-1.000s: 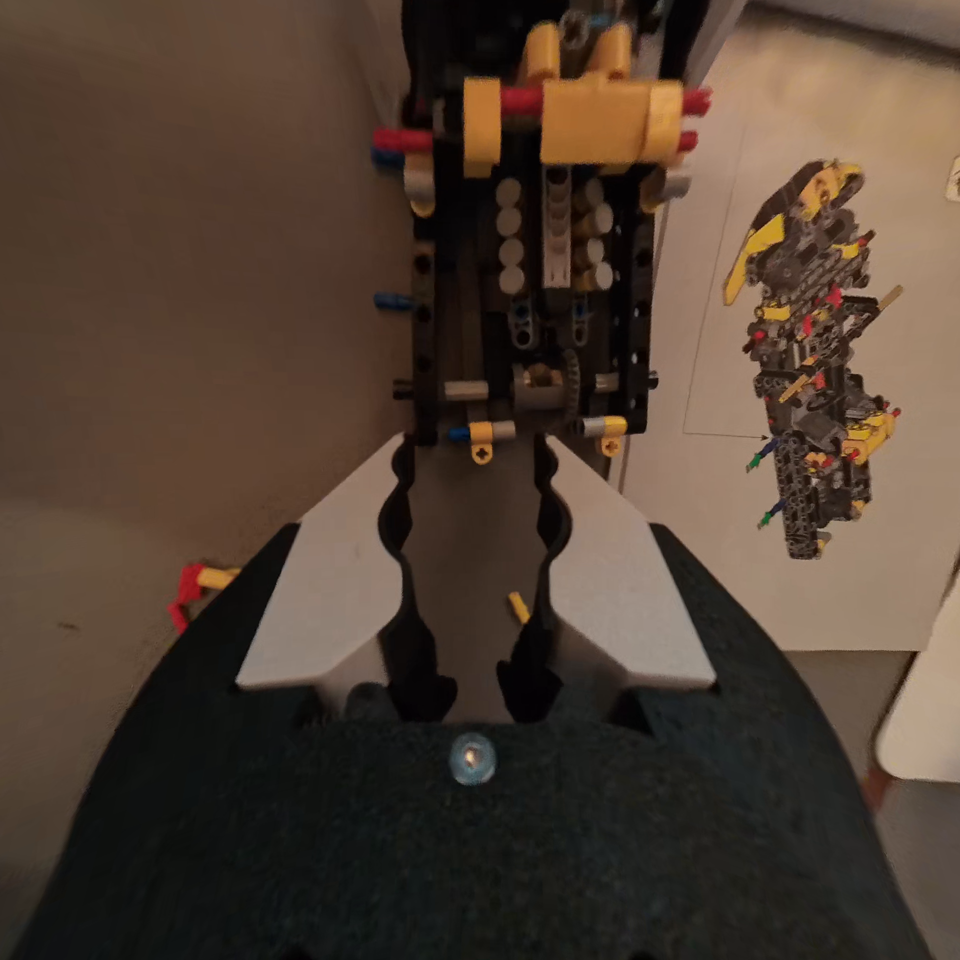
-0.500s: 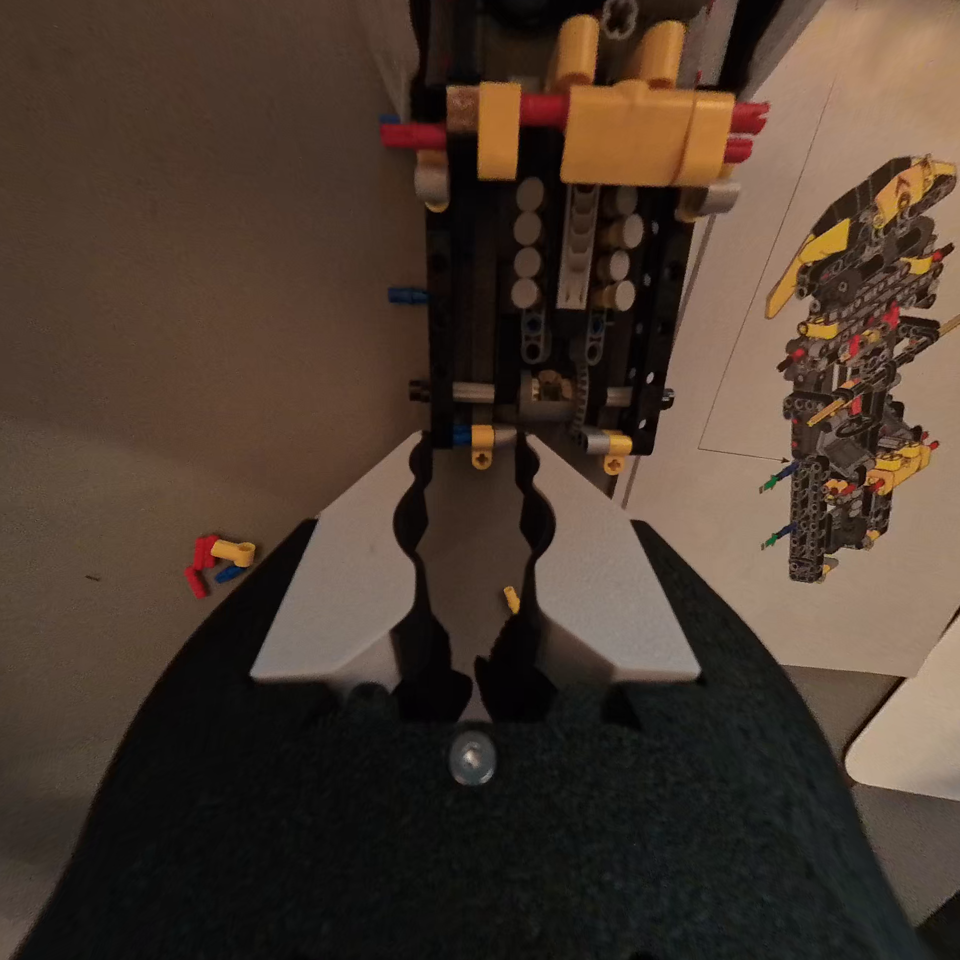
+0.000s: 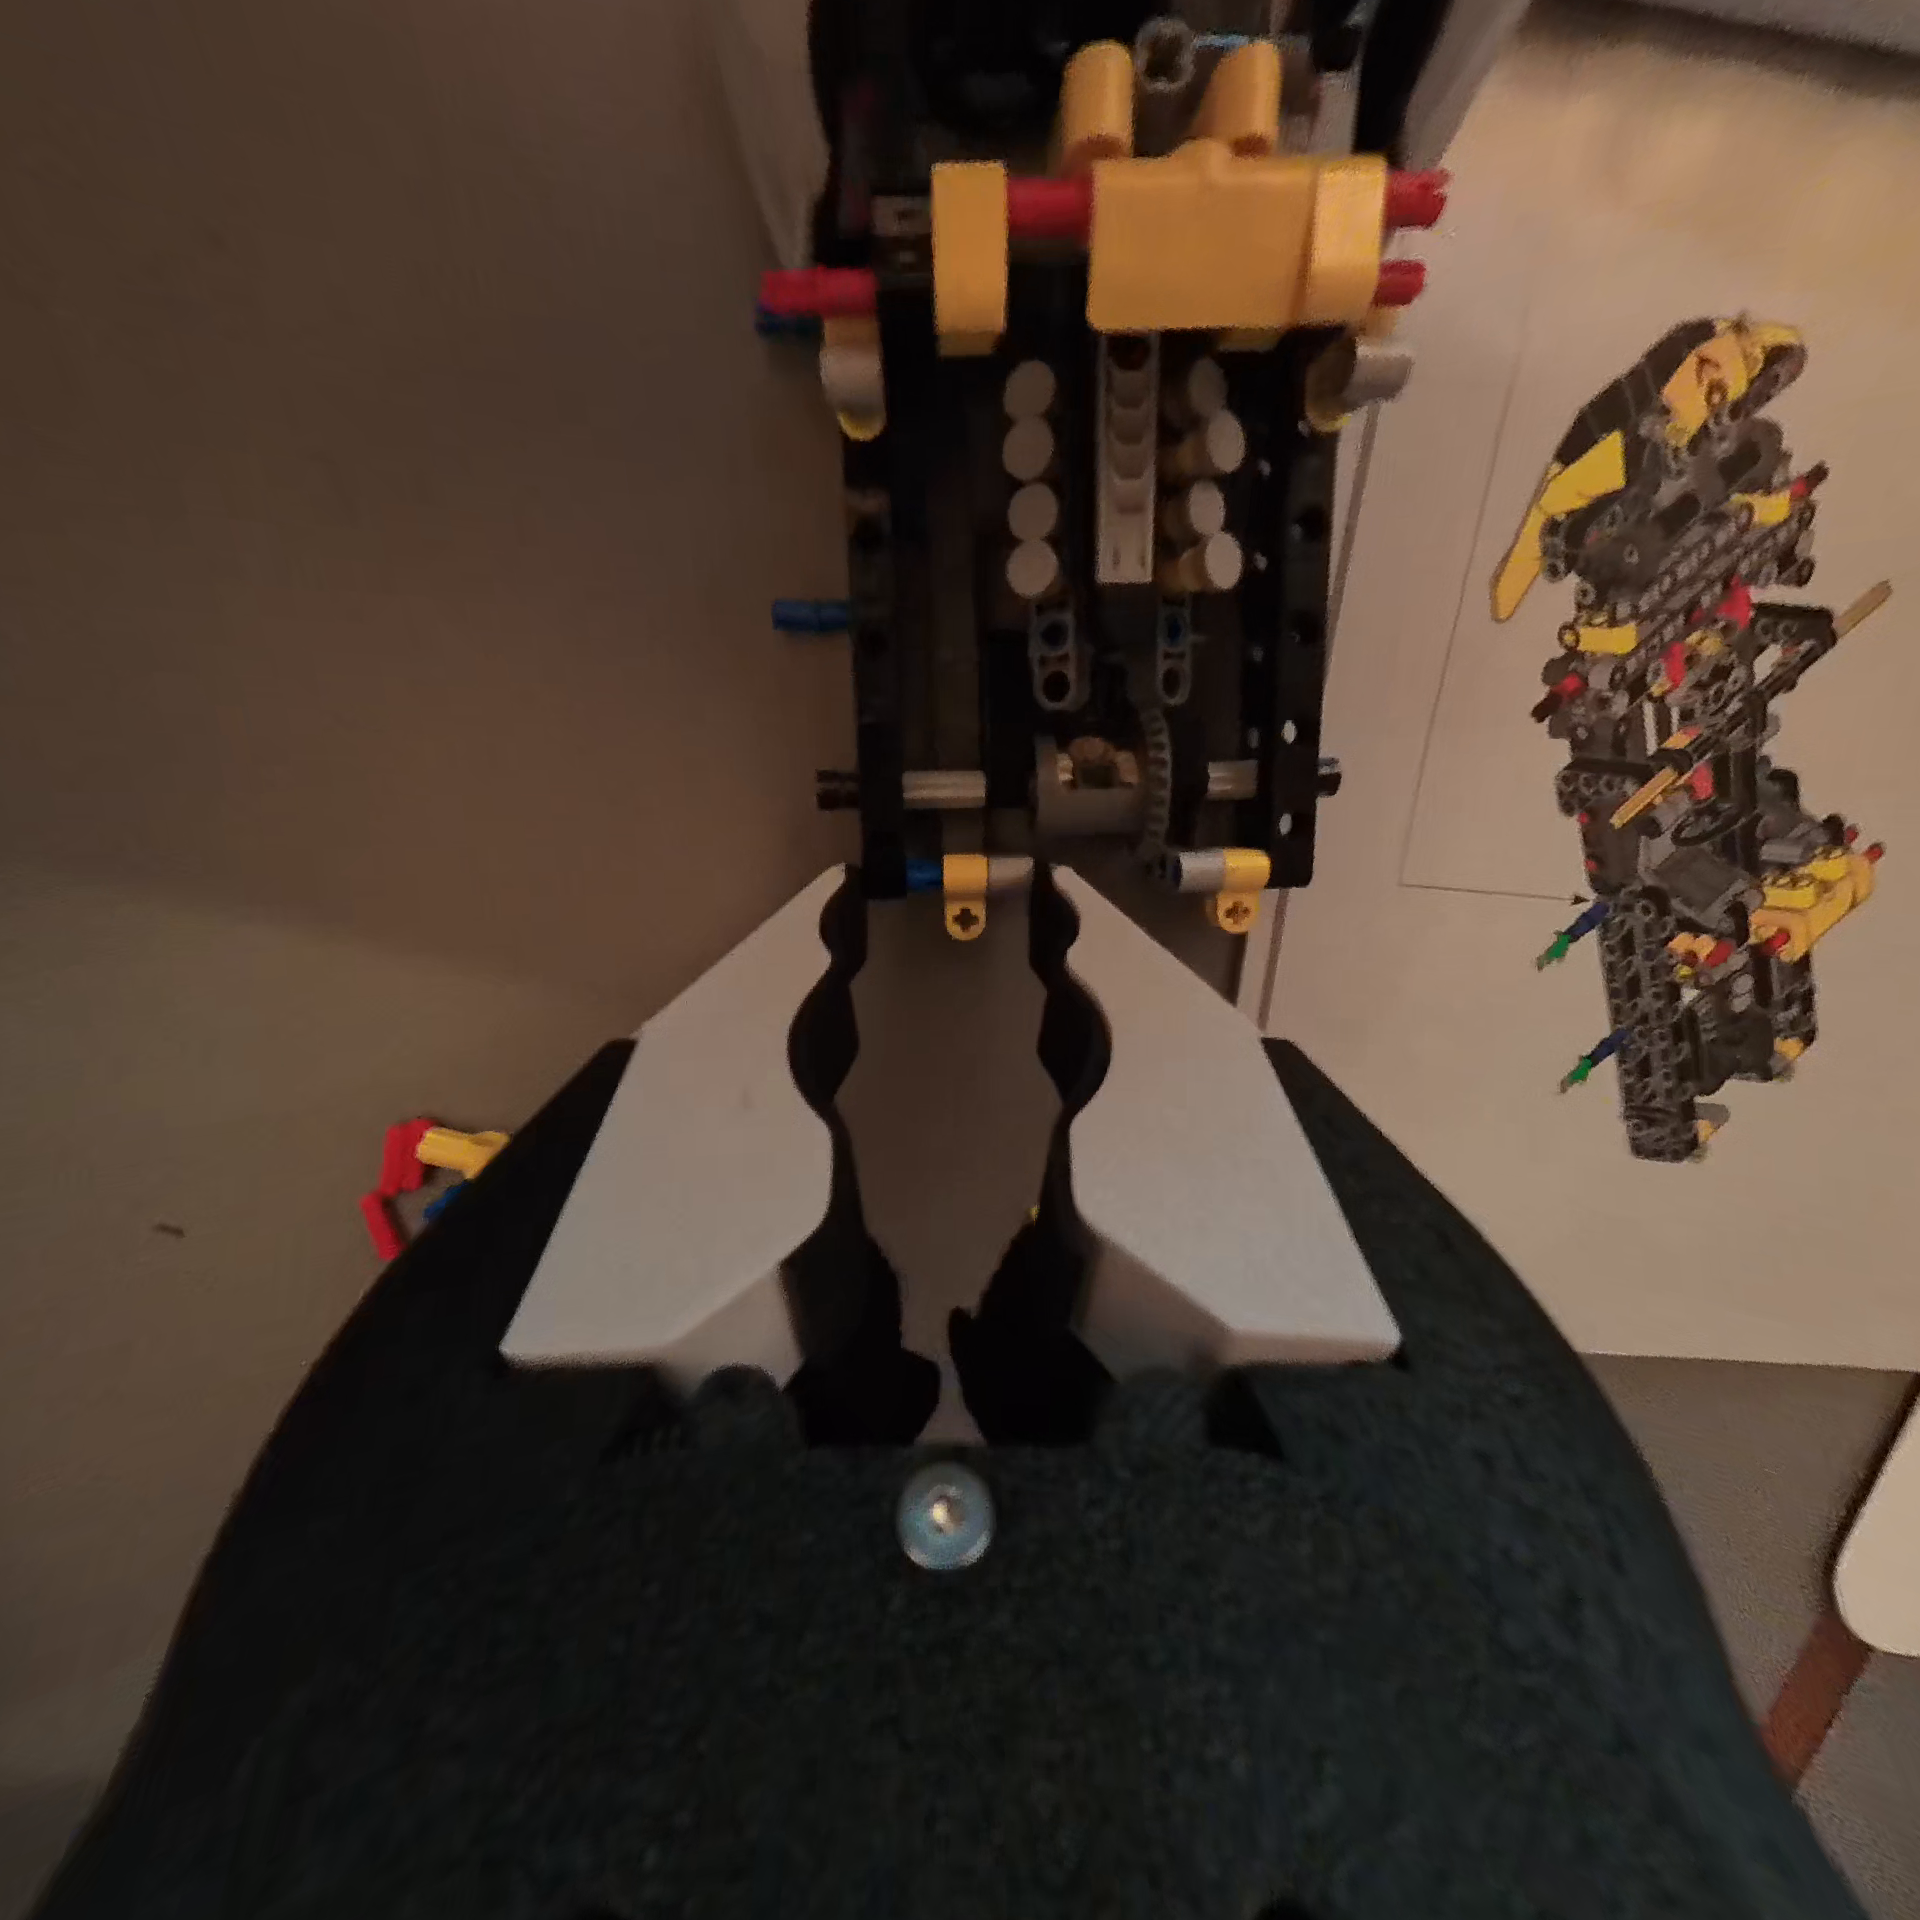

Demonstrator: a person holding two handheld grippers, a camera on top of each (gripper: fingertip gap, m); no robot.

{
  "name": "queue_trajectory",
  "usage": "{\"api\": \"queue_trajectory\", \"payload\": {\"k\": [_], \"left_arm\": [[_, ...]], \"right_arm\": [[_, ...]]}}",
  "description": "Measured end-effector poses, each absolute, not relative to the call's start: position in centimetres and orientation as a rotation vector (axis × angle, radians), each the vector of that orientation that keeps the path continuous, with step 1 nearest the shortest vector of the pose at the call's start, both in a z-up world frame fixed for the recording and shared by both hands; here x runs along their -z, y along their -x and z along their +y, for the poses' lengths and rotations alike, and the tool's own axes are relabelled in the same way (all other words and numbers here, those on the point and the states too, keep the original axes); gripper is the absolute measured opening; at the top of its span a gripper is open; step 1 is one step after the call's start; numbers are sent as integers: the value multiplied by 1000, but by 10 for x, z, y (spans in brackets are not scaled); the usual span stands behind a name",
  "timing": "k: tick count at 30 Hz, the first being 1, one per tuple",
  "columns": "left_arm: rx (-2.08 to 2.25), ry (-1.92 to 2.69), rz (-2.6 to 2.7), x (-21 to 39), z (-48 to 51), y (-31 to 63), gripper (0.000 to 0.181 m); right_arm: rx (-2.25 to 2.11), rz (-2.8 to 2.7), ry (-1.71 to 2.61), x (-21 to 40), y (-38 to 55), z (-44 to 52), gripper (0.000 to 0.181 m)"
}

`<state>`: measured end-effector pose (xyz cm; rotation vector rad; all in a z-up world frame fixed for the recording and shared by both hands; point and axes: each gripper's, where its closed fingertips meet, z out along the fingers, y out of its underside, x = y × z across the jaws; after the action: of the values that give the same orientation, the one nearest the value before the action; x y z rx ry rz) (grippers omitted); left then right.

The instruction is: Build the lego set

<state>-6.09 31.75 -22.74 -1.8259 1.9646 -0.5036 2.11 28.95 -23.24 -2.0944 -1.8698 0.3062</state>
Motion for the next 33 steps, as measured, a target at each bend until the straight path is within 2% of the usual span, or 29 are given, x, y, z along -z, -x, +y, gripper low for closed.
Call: {"api": "queue_trajectory", "payload": {"k": [4, 8, 10, 17, 19, 26, 30, 33], "left_arm": [[488, 1827, 1948, 227, 317, 60, 81], [506, 1832, 1940, 227, 317, 60, 81], [516, 1842, 1931, 227, 317, 60, 81], [502, 1841, 1927, 227, 317, 60, 81], [502, 1842, 1926, 227, 317, 60, 81], [507, 1842, 1924, 227, 316, 59, 81], [508, 1842, 1924, 227, 316, 59, 81], [510, 1843, 1923, 227, 316, 59, 81]], "right_arm": [[-328, -1779, 2175, 233, -25, 288, 35], [-322, -1540, 2275, 217, -33, 290, 47], [-366, -1312, 2277, 205, -31, 295, 34], [-530, -683, 2312, 209, -31, 301, 19], [-538, -644, 2343, 213, -31, 298, 23], [-525, -639, 2382, 226, -29, 301, 20], [-566, -645, 2386, 226, -24, 299, 10], [-570, -644, 2381, 226, -25, 298, 10]]}}
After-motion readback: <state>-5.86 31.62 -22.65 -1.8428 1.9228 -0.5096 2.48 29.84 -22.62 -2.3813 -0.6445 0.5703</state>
